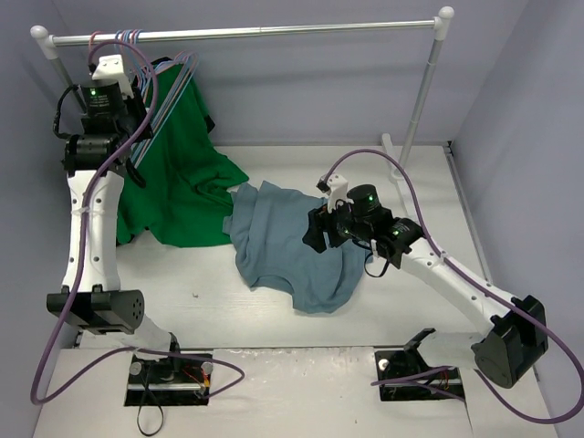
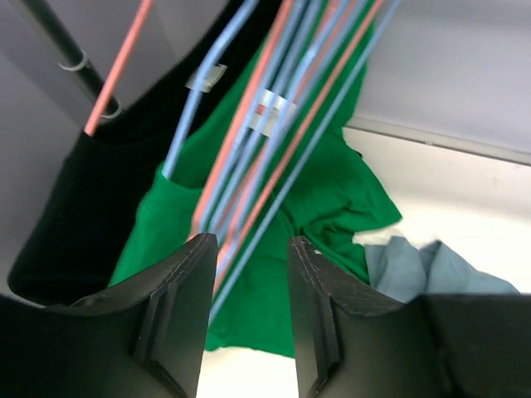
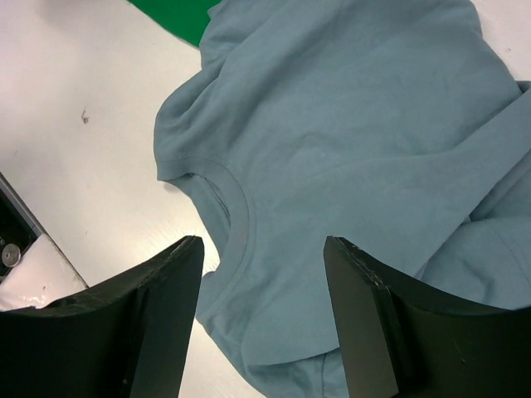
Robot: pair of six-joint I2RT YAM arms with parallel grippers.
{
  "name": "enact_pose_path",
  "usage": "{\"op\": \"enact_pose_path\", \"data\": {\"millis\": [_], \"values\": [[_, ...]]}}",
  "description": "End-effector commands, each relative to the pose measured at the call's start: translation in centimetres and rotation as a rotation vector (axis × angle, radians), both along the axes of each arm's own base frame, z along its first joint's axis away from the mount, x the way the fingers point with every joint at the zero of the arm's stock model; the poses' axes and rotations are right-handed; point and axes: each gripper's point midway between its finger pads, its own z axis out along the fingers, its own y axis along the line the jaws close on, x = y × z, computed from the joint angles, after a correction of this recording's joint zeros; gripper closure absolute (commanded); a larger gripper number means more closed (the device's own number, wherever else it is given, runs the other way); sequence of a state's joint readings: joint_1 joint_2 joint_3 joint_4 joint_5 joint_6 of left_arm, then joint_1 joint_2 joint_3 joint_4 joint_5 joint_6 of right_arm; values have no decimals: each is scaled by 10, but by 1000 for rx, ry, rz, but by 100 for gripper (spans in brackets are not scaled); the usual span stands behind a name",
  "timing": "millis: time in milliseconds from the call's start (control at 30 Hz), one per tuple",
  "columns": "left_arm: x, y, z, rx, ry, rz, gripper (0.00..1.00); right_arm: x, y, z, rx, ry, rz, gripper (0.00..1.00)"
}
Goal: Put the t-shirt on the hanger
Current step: Pick up the hanger from the clothesline.
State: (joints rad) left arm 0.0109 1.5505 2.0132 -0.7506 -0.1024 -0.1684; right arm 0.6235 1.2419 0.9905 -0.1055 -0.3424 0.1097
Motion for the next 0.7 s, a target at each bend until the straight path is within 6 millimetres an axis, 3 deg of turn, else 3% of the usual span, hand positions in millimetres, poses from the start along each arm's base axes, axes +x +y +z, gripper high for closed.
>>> {"op": "enact_pose_path", "data": {"millis": [0, 333, 667], "values": [[10, 15, 36, 41, -120, 22, 62, 0, 11, 16, 51, -70, 53, 39], [26, 13, 42, 56, -143, -13, 65, 0, 10, 10, 40, -74, 66, 39], [34, 7, 35, 33, -131, -45, 74, 4, 12, 7, 36, -68, 59, 39]]}}
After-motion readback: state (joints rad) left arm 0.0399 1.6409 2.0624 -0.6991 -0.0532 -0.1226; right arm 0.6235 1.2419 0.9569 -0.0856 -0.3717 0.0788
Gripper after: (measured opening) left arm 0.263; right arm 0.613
